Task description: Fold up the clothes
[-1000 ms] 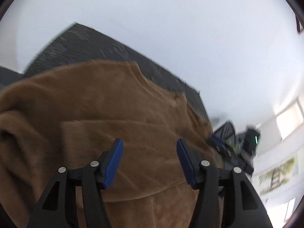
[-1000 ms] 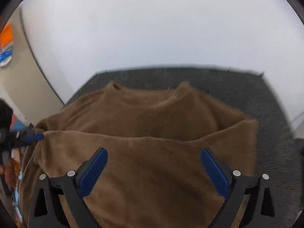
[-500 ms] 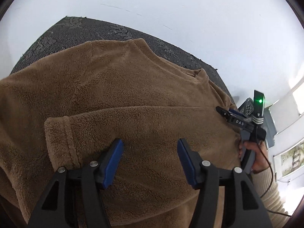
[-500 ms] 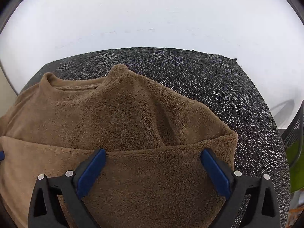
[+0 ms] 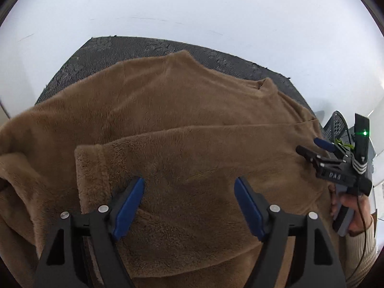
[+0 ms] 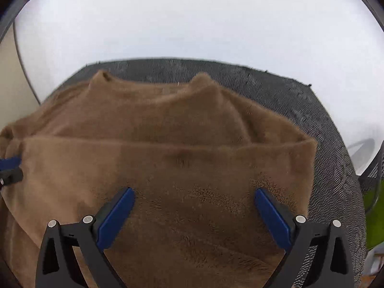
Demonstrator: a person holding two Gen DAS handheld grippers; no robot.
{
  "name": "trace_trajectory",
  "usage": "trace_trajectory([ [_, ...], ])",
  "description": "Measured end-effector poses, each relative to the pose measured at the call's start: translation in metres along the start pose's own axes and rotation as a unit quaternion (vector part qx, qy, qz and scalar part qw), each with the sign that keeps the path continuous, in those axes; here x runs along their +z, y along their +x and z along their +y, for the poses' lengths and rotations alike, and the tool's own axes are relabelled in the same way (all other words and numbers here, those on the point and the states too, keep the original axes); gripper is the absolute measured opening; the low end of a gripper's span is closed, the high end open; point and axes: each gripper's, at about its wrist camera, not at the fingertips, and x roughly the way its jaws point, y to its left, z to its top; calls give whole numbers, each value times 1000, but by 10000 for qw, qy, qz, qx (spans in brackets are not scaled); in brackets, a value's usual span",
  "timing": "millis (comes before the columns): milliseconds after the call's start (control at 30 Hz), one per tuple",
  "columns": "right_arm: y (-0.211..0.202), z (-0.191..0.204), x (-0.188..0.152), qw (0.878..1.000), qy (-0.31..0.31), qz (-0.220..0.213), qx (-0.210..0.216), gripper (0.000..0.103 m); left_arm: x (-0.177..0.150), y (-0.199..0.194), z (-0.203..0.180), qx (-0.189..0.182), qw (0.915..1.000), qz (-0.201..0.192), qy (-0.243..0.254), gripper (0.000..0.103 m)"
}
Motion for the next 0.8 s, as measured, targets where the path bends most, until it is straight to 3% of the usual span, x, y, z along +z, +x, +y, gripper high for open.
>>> trace_trajectory([
  [167, 4, 1, -2, 10000, -42, 1, 7, 102, -4, 5, -5, 110, 9996, -149, 201, 88],
  [333, 4, 0, -1, 10000, -40, 1, 14, 102, -6, 14, -25, 552, 9961, -45, 688, 98],
  [467, -2, 7, -1, 9999, -55, -18, -143, 102, -6, 8, -27, 510, 9972, -11, 547, 98],
  [567, -24, 27, -2, 9995, -157, -179, 227, 102, -7, -8, -21, 199, 9995, -96, 213, 99],
  [800, -44, 103, -4, 9891, -1051, -235, 1002, 102, -13, -37, -22, -2, 9995, -315, 90, 99],
])
